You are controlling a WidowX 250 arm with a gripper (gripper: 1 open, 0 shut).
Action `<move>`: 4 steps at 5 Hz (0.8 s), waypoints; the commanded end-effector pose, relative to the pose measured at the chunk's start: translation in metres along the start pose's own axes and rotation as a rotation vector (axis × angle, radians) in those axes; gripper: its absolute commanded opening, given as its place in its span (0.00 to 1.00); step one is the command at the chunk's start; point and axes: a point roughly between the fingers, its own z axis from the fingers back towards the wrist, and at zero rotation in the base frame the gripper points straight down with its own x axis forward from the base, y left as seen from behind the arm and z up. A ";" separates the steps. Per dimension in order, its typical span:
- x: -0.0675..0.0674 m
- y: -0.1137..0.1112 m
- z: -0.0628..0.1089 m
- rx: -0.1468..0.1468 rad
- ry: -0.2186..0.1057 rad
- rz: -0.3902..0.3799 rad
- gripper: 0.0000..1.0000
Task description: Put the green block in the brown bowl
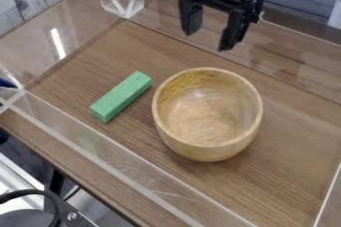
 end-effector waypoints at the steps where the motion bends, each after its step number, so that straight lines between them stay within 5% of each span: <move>1: -0.003 0.012 -0.009 -0.006 0.037 0.023 1.00; 2: -0.012 0.029 -0.018 -0.019 0.072 0.056 1.00; 4: -0.029 0.052 -0.038 0.008 0.068 0.094 1.00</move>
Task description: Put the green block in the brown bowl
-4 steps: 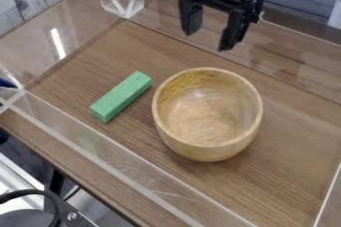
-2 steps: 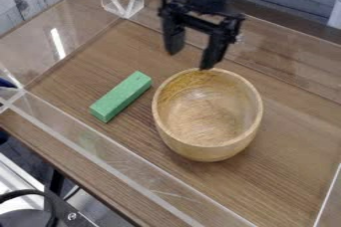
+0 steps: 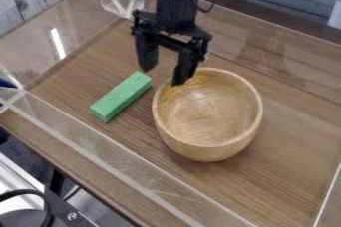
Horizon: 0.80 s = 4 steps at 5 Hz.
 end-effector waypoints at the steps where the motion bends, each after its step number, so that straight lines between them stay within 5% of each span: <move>1: -0.015 0.015 0.010 -0.039 -0.090 0.018 1.00; 2: -0.028 0.034 0.000 -0.103 -0.125 0.035 1.00; 4: -0.019 0.068 -0.017 -0.170 -0.090 0.224 1.00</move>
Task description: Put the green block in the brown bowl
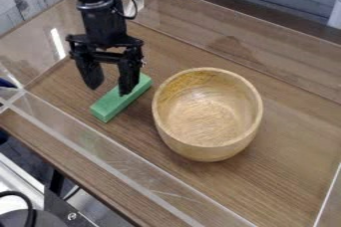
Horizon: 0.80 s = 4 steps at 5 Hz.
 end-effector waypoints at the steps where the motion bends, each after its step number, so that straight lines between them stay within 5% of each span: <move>1: 0.008 -0.007 0.025 0.033 -0.063 -0.065 1.00; 2: 0.008 -0.015 0.036 0.058 -0.071 -0.131 1.00; 4: 0.004 -0.023 0.036 0.101 -0.017 -0.339 1.00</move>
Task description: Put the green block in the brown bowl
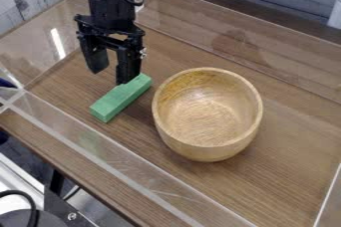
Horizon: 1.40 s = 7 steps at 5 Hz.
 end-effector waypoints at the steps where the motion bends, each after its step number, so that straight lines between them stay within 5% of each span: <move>1: 0.006 0.002 0.008 0.038 -0.029 -0.066 1.00; 3: 0.005 -0.016 0.007 0.022 -0.018 -0.076 1.00; 4: 0.002 -0.014 -0.009 0.002 -0.044 -0.126 1.00; 5: 0.000 -0.006 -0.023 -0.016 -0.109 -0.174 1.00; 7: -0.005 -0.023 0.022 0.011 -0.070 -0.251 1.00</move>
